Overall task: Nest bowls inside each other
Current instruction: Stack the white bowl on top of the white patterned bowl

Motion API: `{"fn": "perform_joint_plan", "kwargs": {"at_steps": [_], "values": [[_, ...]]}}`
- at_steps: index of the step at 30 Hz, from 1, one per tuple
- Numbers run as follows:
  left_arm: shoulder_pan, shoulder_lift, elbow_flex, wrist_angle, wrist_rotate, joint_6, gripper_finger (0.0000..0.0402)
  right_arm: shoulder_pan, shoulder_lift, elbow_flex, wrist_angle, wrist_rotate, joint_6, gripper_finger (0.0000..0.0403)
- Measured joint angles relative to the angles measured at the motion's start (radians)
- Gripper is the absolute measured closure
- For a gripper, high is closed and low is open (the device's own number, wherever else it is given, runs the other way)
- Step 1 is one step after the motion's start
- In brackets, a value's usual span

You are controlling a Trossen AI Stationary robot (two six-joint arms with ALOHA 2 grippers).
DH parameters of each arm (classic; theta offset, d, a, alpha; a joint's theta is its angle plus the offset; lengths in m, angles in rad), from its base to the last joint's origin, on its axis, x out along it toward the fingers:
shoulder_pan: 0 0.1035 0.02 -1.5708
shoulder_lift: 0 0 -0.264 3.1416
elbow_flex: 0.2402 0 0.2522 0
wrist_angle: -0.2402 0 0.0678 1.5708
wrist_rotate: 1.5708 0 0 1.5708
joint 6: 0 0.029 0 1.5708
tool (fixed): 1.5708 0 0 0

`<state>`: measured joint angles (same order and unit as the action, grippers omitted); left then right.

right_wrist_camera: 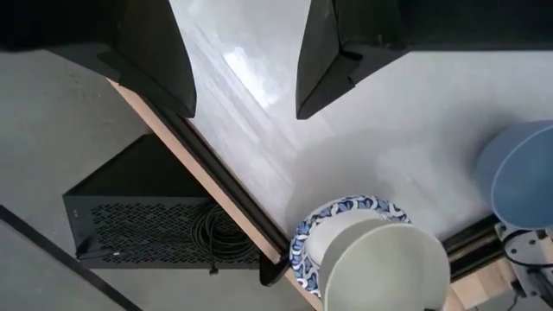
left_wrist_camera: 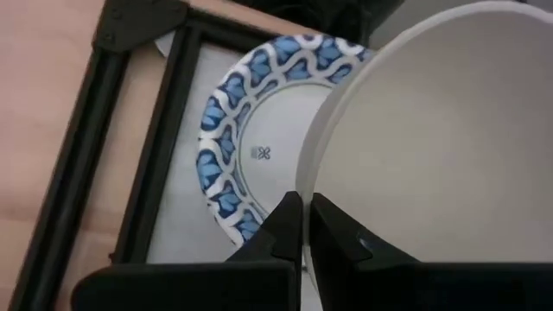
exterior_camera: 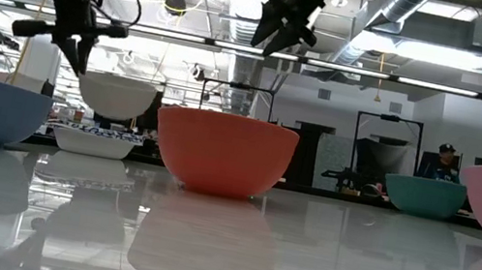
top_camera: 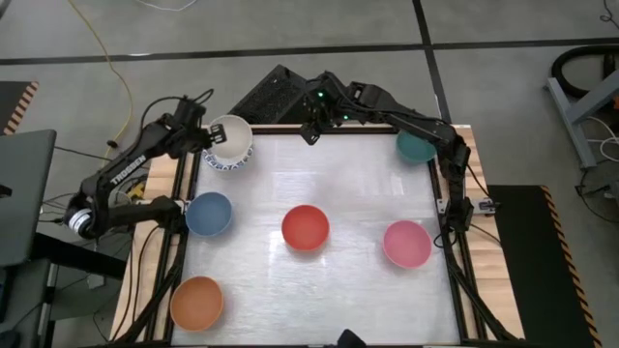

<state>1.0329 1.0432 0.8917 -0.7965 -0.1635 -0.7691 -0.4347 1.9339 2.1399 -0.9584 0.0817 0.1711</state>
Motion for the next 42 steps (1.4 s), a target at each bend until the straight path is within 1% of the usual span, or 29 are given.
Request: {"fn": "perform_joint_plan", "kwargs": {"at_steps": [4, 7, 11, 13, 15, 18, 22, 25, 29, 36, 42], "values": [[0.038, 0.05, 0.0, 0.002, 0.0, 0.003, 0.0401, 0.0, 0.0, 0.0, -0.012, 0.0, -0.006, 0.0184], [0.036, 0.057, -0.001, 0.002, -0.03, -0.016, 0.0401, 0.0, 0.0, 0.0, -0.031, 0.0, -0.015, 0.0184], [0.035, 0.063, -0.001, 0.006, -0.017, -0.071, 0.0401, 0.006, 0.0, 0.0, -0.033, -0.001, -0.018, 0.0184], [0.036, 0.064, -0.001, 0.007, -0.018, -0.143, 0.0401, 0.009, 0.0, 0.0, -0.032, -0.001, -0.022, 0.0184], [0.027, 0.064, -0.001, 0.008, -0.035, -0.276, 0.0401, 0.009, 0.0, 0.0, -0.032, -0.001, -0.023, 0.0184], [-0.017, 0.063, -0.001, 0.027, -0.087, -0.472, 0.0401, 0.01, 0.0, 0.0, -0.032, -0.001, -0.023, 0.0184], [-0.062, 0.073, -0.001, 0.027, -0.155, -0.646, 0.0401, 0.015, 0.0, 0.0, -0.032, -0.001, -0.027, 0.0184], [-0.076, 0.102, -0.001, 0.004, -0.156, -0.694, 0.0401, 0.018, 0.0, 0.0, -0.032, -0.001, -0.044, 0.0184], [-0.098, 0.145, -0.001, -0.082, -0.139, -0.794, 0.0401, 0.024, 0.0, 0.0, -0.032, -0.001, -0.059, 0.0184], [-0.139, 0.213, -0.001, -0.064, -0.124, -0.885, 0.0401, 0.028, 0.001, 0.0, -0.032, -0.001, -0.076, 0.0184], [-0.141, 0.249, -0.001, -0.054, -0.103, -0.916, 0.0401, 0.027, 0.001, 0.0, -0.036, -0.001, -0.087, 0.0184]]}}
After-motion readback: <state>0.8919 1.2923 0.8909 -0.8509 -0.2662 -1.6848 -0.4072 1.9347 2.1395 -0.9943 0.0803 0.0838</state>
